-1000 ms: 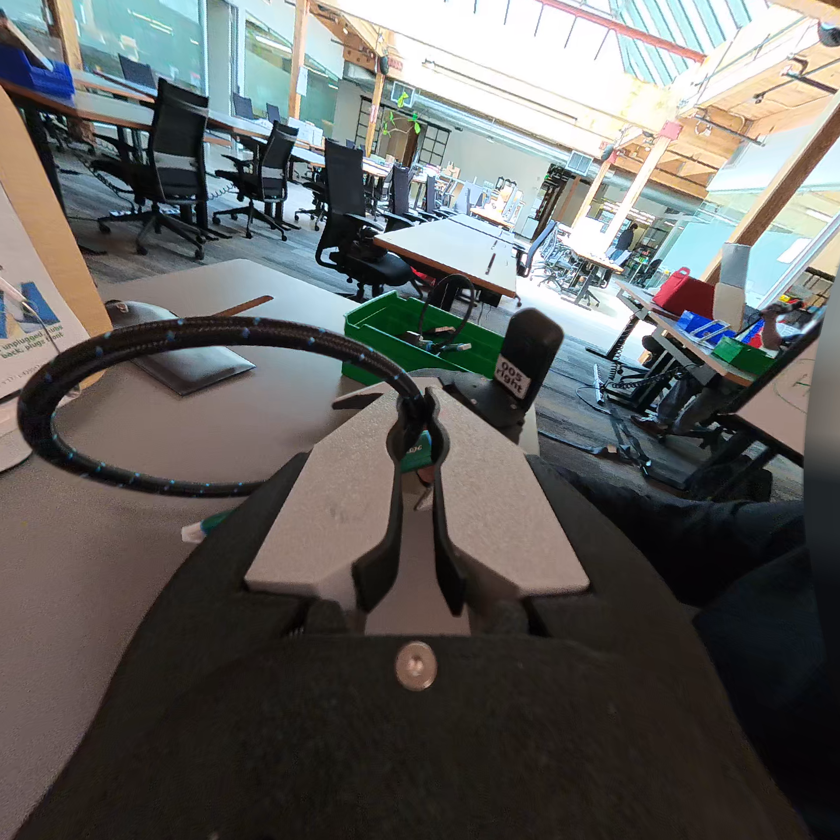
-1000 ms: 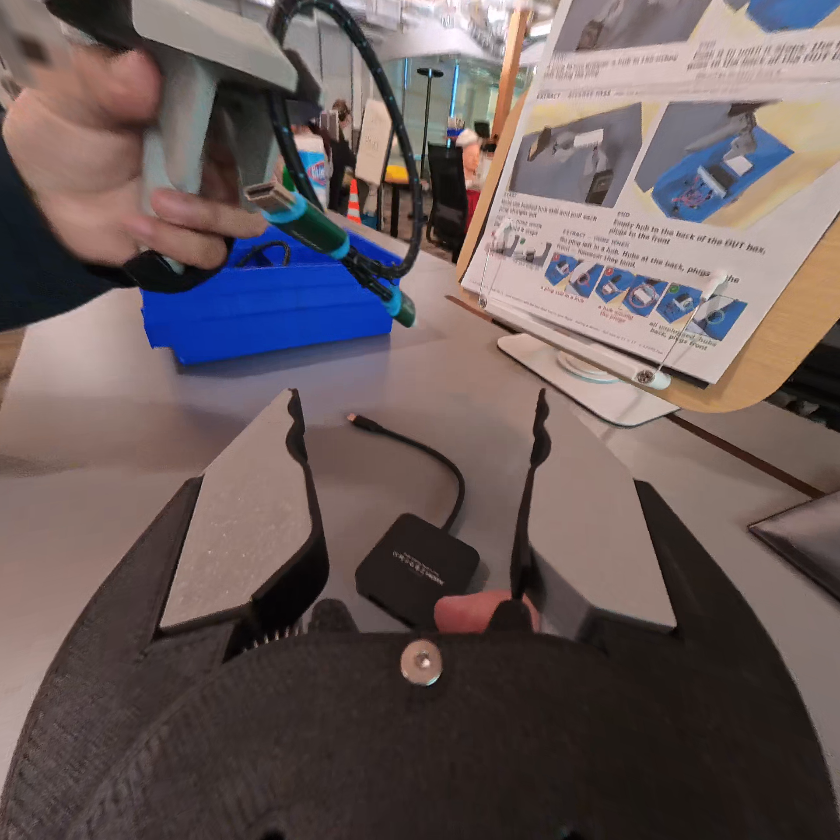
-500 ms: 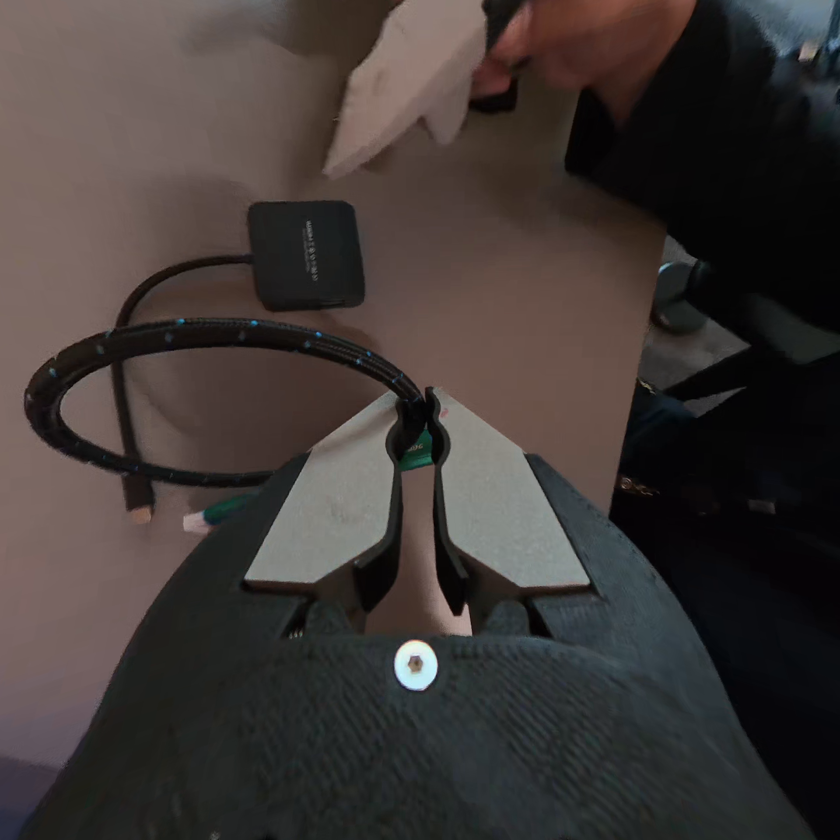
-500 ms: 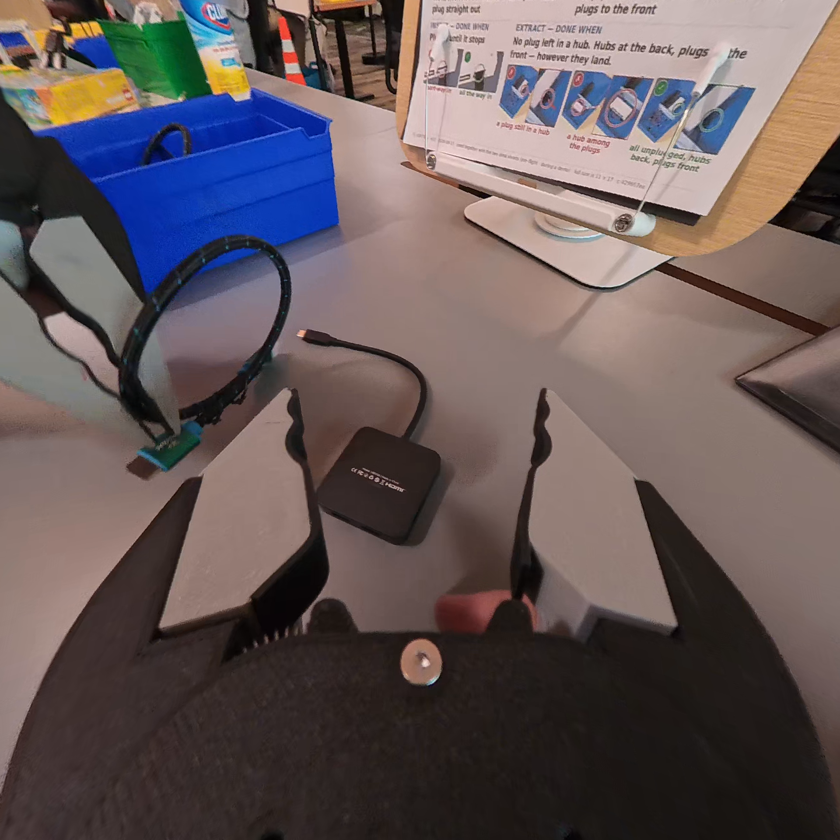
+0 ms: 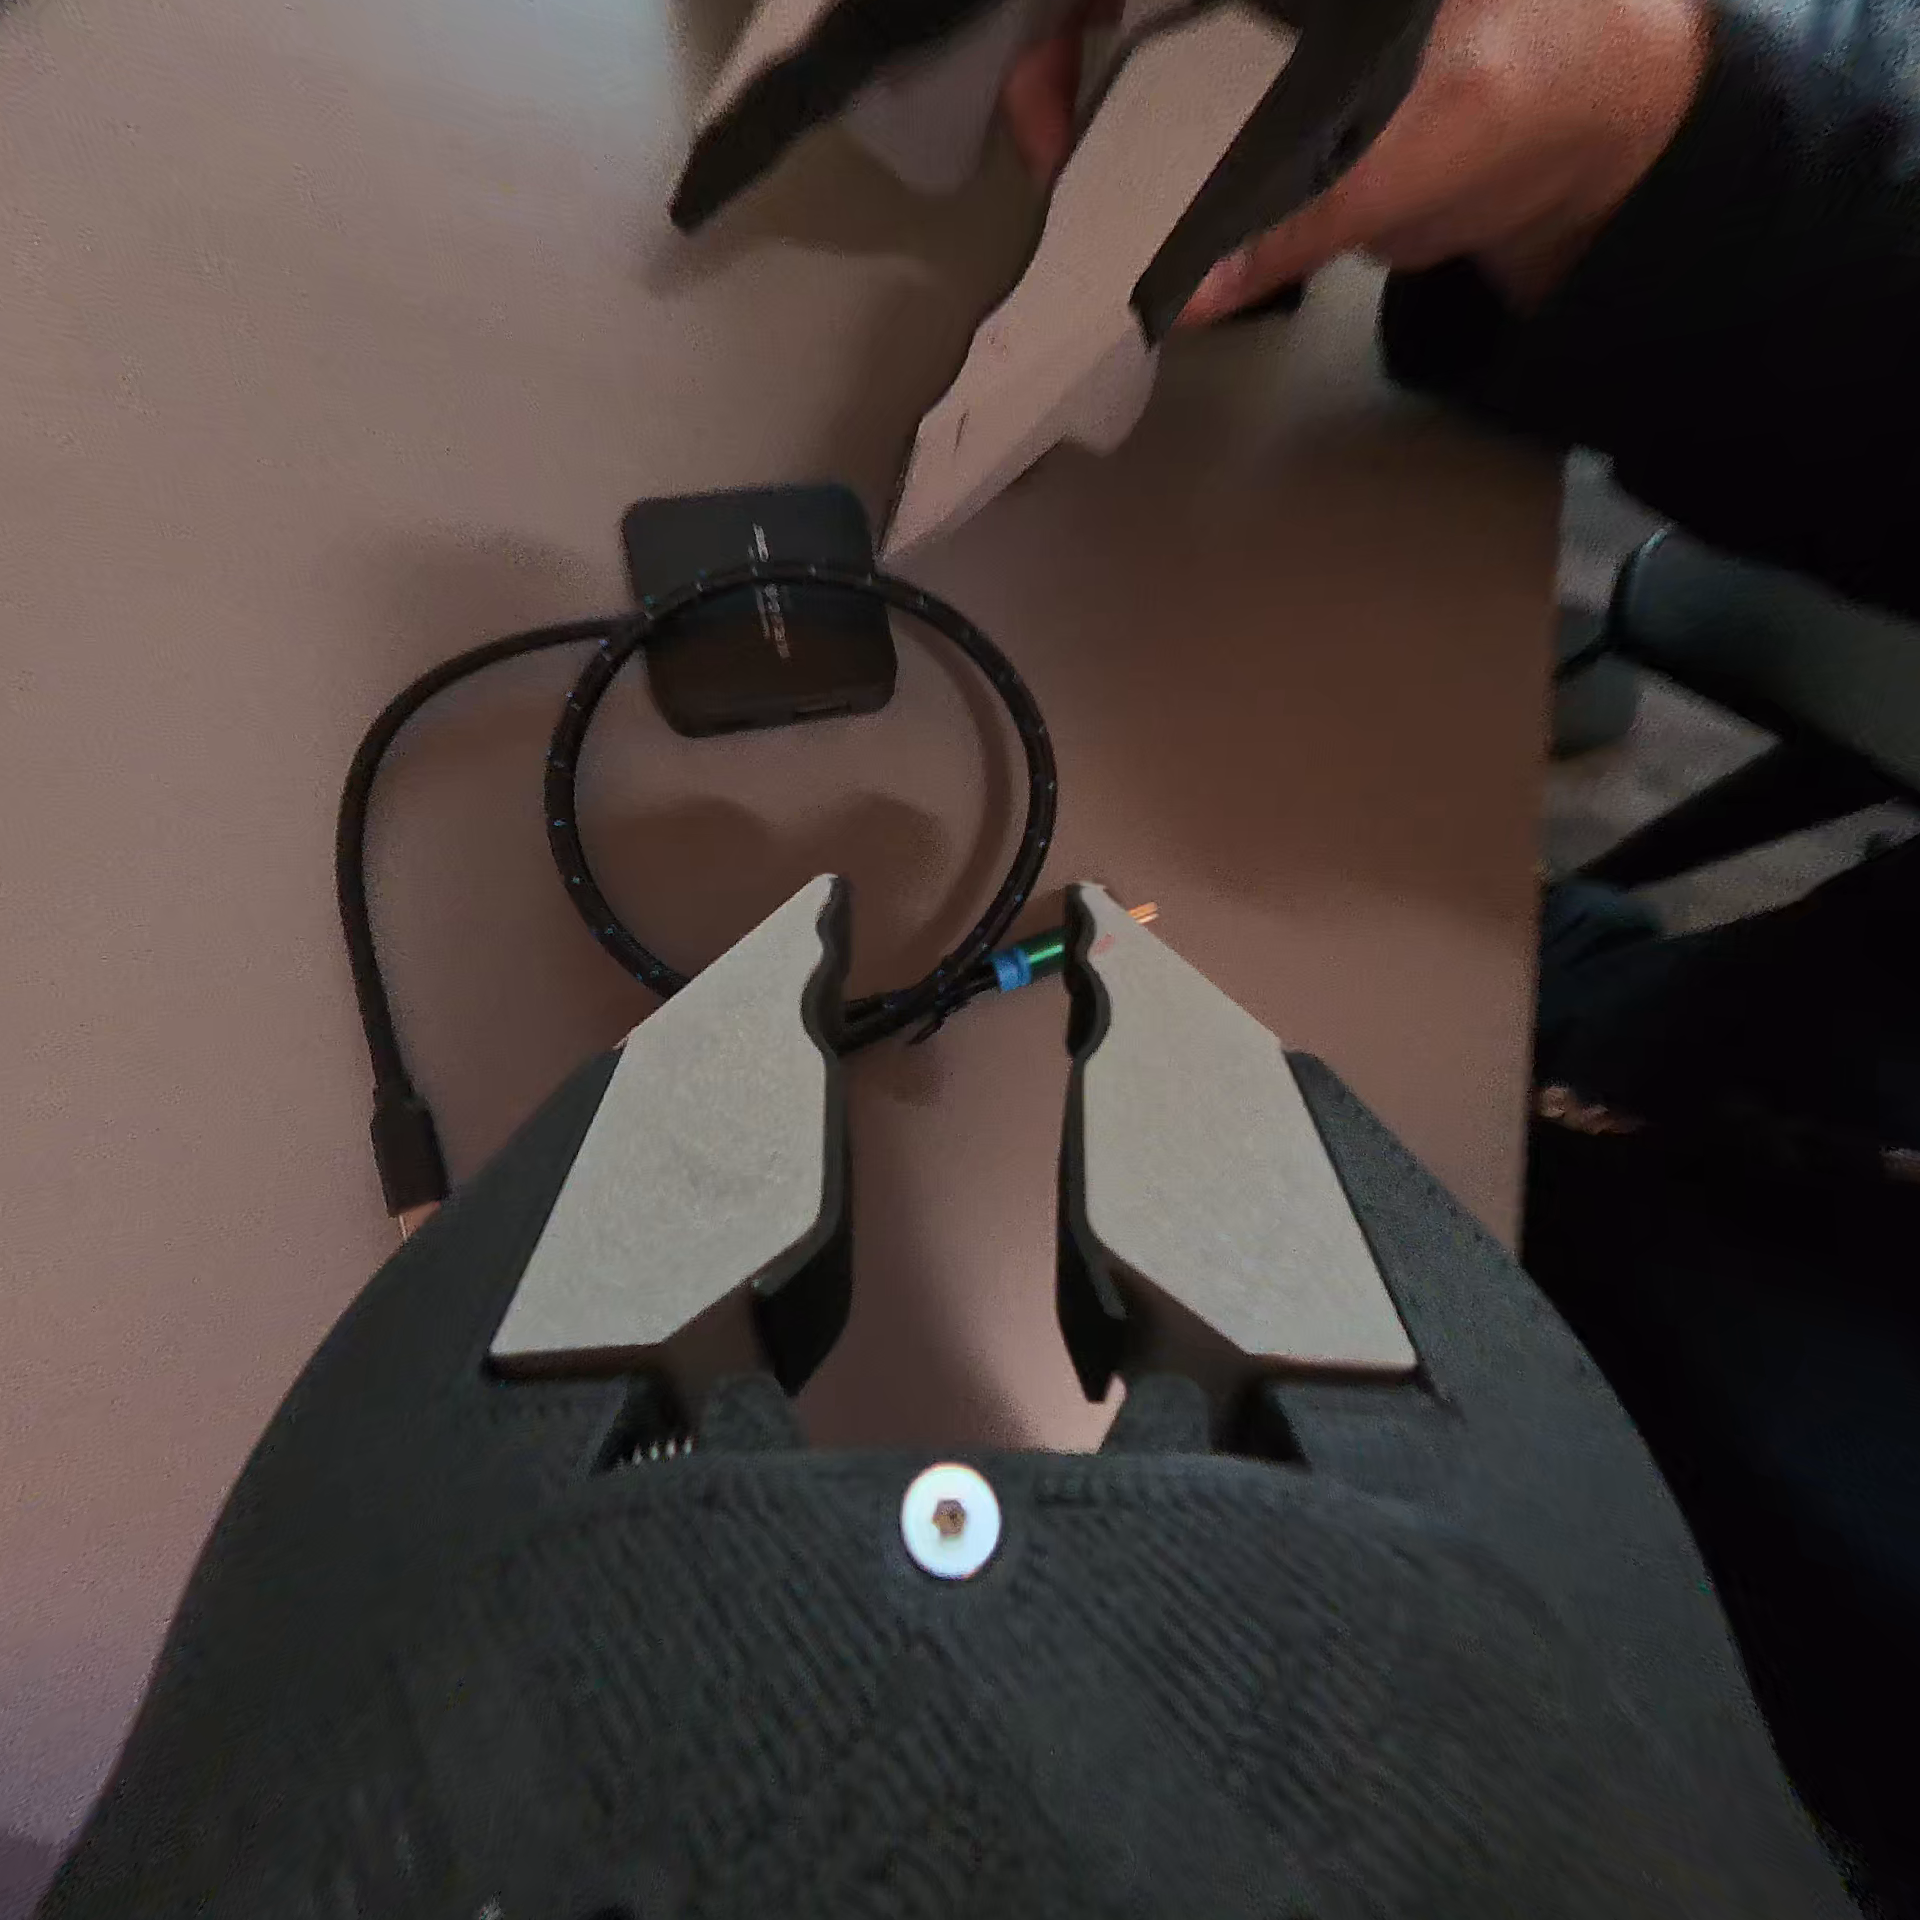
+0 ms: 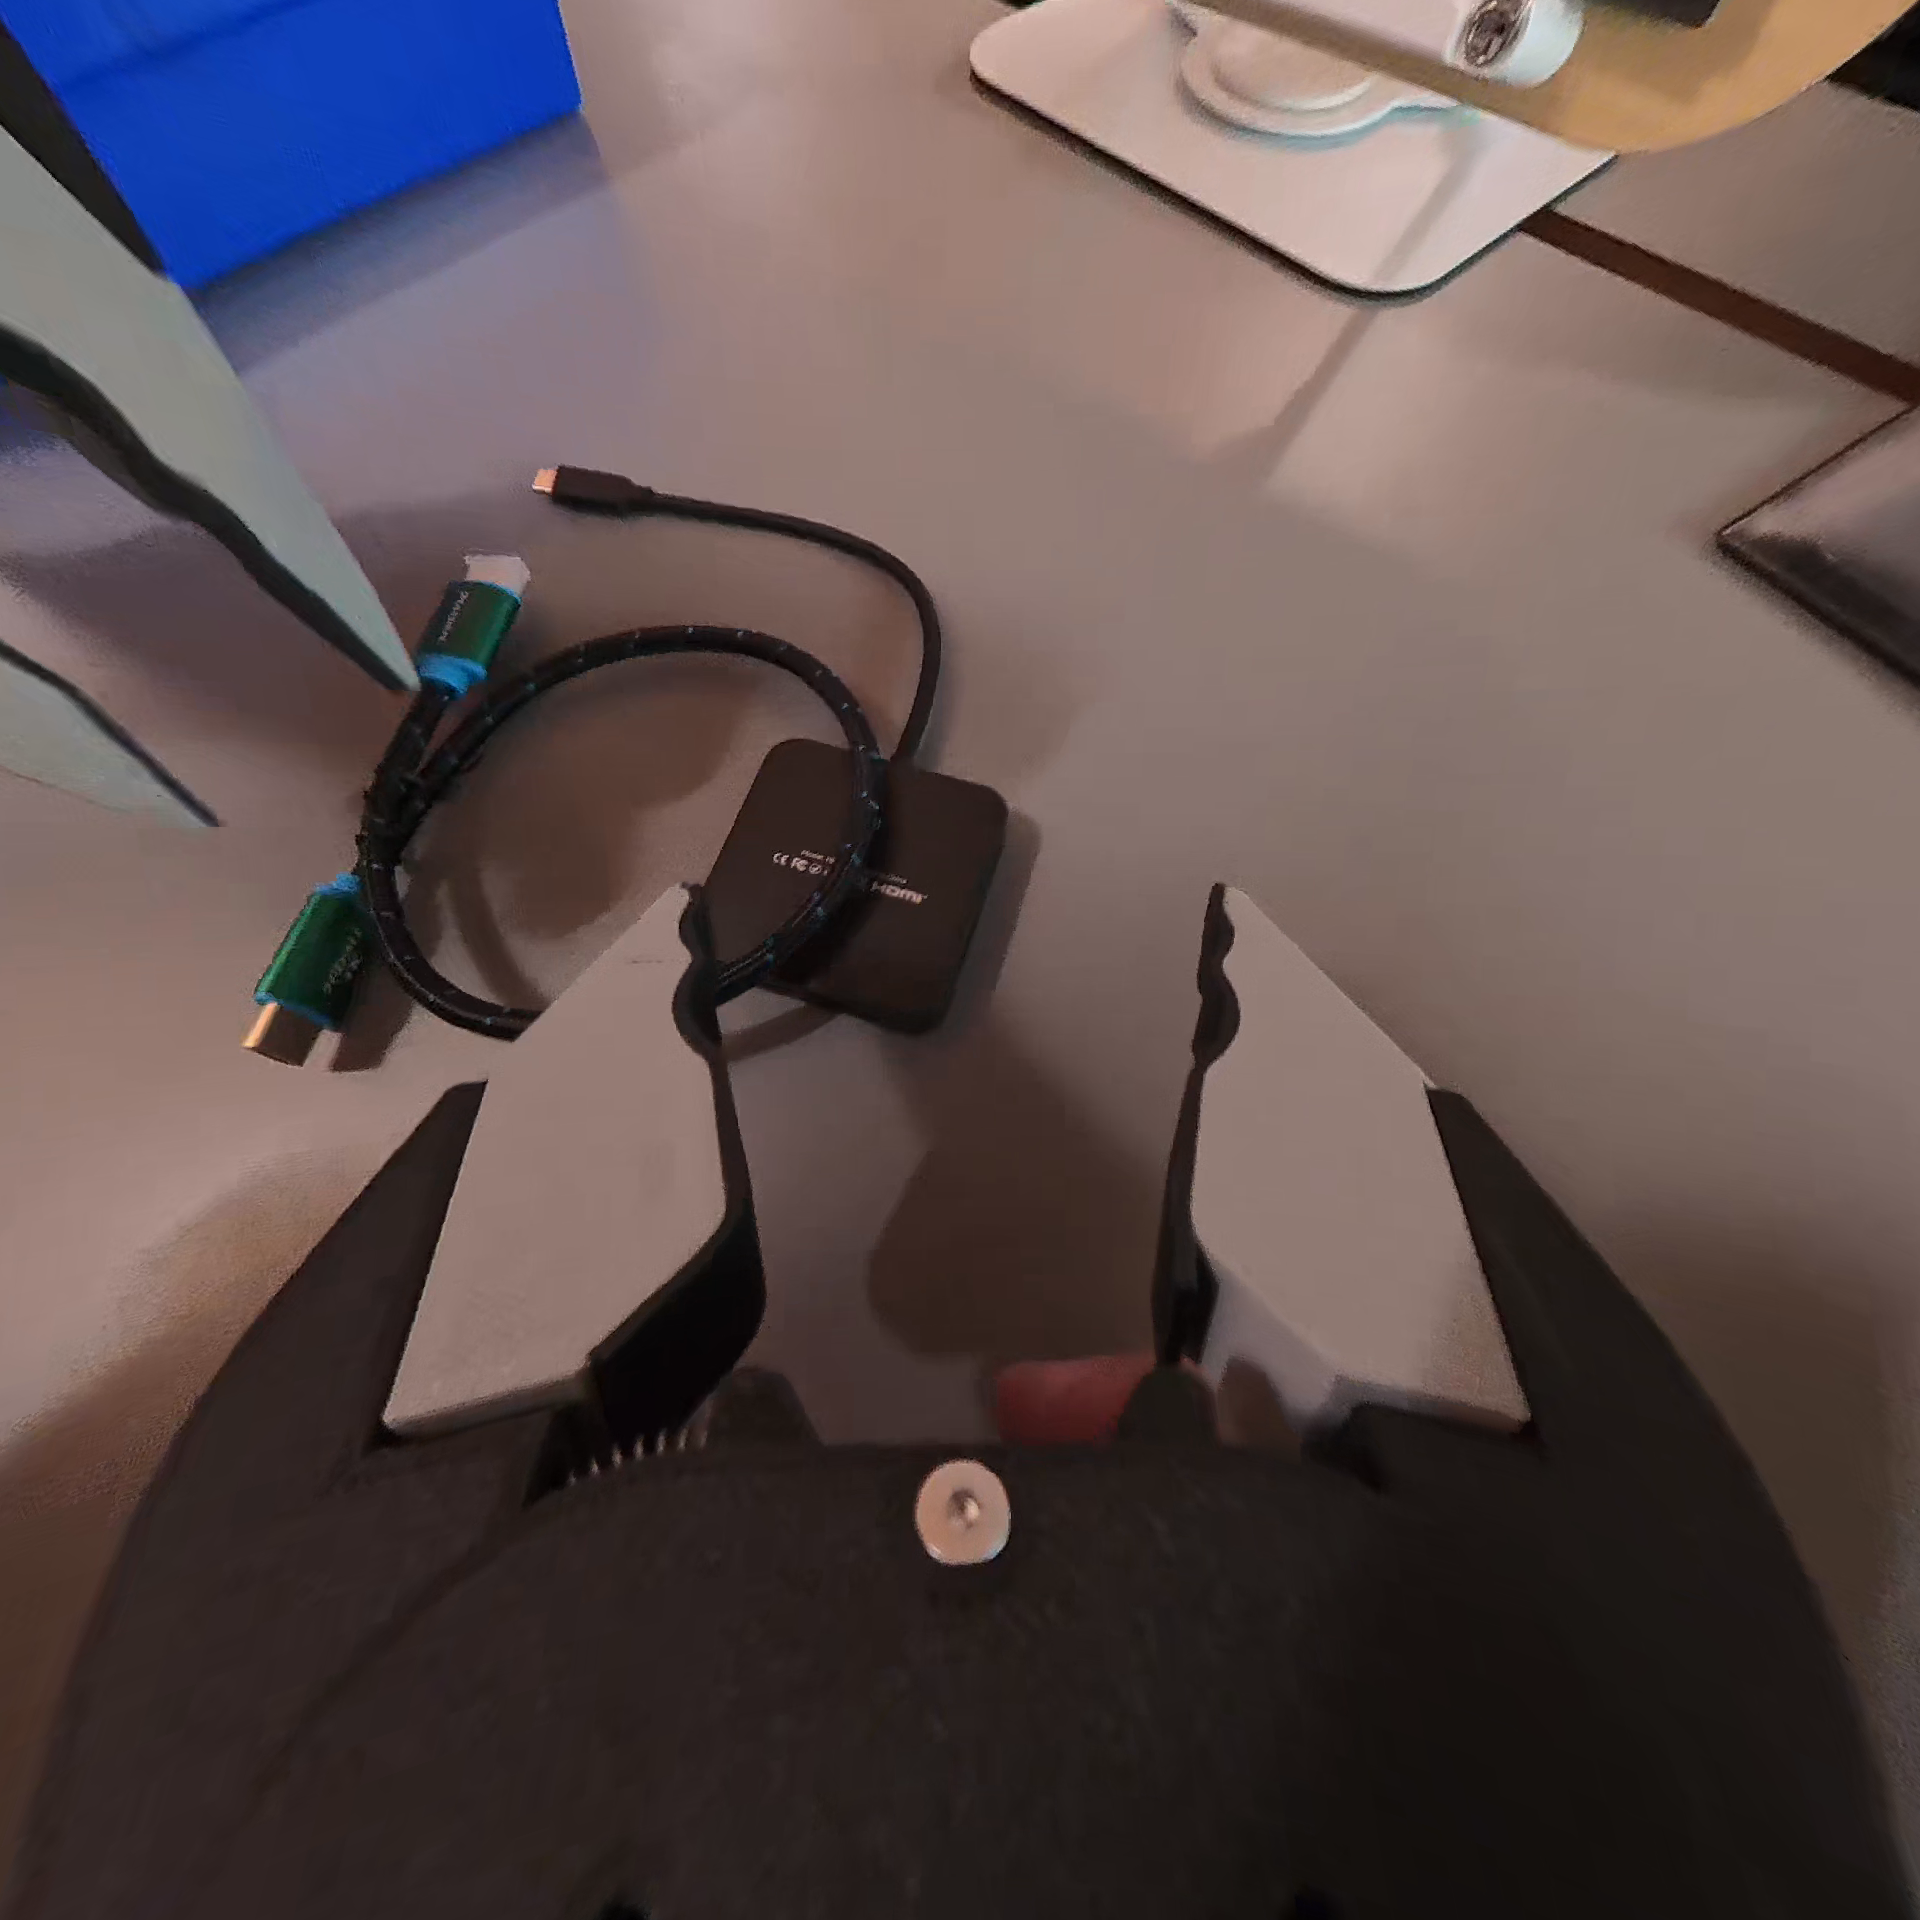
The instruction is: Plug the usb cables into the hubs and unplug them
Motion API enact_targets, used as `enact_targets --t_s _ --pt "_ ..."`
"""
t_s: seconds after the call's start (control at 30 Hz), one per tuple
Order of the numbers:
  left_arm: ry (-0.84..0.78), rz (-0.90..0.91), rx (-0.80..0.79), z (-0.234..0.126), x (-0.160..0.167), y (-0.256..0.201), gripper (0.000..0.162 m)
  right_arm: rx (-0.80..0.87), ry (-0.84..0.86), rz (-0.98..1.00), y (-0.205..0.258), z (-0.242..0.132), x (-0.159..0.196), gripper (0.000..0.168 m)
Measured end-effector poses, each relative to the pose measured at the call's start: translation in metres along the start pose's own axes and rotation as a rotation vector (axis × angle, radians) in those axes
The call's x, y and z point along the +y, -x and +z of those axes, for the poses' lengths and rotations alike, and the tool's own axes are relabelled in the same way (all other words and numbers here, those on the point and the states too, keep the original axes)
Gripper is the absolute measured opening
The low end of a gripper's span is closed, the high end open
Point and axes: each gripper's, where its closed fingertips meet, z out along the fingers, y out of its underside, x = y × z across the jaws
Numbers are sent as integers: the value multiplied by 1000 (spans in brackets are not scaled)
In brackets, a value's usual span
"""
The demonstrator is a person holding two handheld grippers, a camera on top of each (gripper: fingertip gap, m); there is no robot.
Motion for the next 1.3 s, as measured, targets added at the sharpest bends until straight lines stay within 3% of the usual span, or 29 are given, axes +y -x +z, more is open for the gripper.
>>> enact_targets --t_s 0.13,0.17,0.23,0.37,0.5,0.6,0.77,0.8,0.83,0.9,1.07,1.17,1.3 --pt "226 75 47 24 23 -1 34 -23 -22 36 6 -2 3 94" --pt "258 62 106 23 26 -8 23 -32 -44 40 8 -4 2 96" --pt "350 -10 149 18 39 -15 19 -32 -71 44 9 -8 -1 97" --pt "388 -169 311 4 64 -60 33 -36 -28 33 13 -9 4 109" --pt "271 -214 357 -7 82 -97 37 -56 9 24 21 -7 11 103" --pt "133 -250 279 -21 72 -85 42 -58 48 47 28 3 13 95" --pt "-90 -239 24 -48 26 -18 43 52 197 22 28 36 25 99" --pt "-131 -212 -28 -51 17 -4 44 72 200 32 25 40 24 92" --pt "-166 -183 -76 -51 9 9 44 80 190 38 23 42 21 73" --pt "-212 -122 -174 -46 -2 33 52 62 192 24 22 42 19 67" --pt "-243 172 -410 -21 -12 70 60 -43 209 59 23 40 17 66" --pt "-153 393 -446 6 -7 68 58 -219 171 233 31 34 4 66" --pt "-59 616 -552 26 -11 76 54 -361 130 313 35 24 -13 66"
